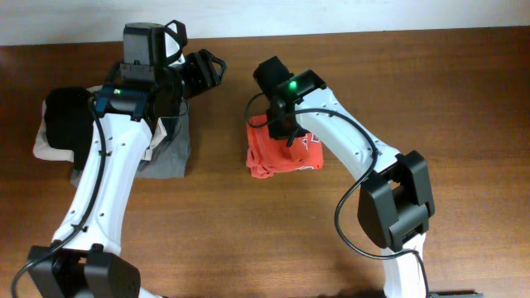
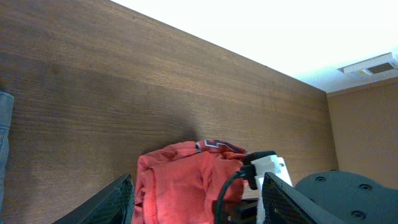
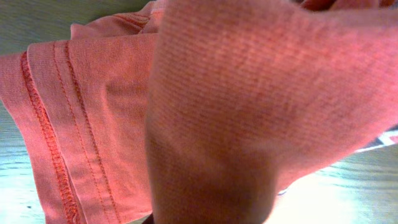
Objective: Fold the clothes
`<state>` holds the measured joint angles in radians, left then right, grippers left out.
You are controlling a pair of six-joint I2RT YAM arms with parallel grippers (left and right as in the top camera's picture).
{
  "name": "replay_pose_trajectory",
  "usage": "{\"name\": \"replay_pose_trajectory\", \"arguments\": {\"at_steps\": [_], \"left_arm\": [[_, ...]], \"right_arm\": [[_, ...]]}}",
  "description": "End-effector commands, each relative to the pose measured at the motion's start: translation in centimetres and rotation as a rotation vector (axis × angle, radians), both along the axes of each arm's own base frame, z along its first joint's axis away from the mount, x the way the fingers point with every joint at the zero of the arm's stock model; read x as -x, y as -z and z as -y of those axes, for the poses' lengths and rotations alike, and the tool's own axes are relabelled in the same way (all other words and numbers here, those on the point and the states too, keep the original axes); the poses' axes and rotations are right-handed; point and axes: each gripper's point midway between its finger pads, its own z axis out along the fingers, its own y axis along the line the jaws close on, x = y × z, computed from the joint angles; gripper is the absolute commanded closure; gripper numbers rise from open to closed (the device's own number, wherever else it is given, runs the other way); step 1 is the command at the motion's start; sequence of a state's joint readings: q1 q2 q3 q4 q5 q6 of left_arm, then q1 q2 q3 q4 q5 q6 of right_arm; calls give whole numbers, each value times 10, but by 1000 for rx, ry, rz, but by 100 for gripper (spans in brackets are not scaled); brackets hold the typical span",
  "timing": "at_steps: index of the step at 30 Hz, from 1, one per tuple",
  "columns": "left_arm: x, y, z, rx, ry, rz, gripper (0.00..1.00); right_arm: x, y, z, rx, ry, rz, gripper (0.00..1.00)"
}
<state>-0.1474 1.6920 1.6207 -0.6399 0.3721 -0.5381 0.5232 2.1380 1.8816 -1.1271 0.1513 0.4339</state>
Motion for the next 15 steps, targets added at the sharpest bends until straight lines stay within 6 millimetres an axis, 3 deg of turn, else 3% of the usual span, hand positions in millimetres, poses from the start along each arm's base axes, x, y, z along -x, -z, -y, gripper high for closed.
{"name": "replay_pose_trajectory", "arguments": {"at_steps": [1,5,9,15], "left_arm": [[6,-24,-1,-8,10,62,35],[7,-26,-1,-8,10,65,35],[8,-24,-2,-8,10,59,34],[6,-25,-8,-16,-9,63,34]], "right_arm": [[4,15,-14,-11,6,-19,87],[9,33,-16,10,2,-62,89],[11,35,-16,8,1,-75,94],[30,30,-47,-111,-98,-146,96]]}}
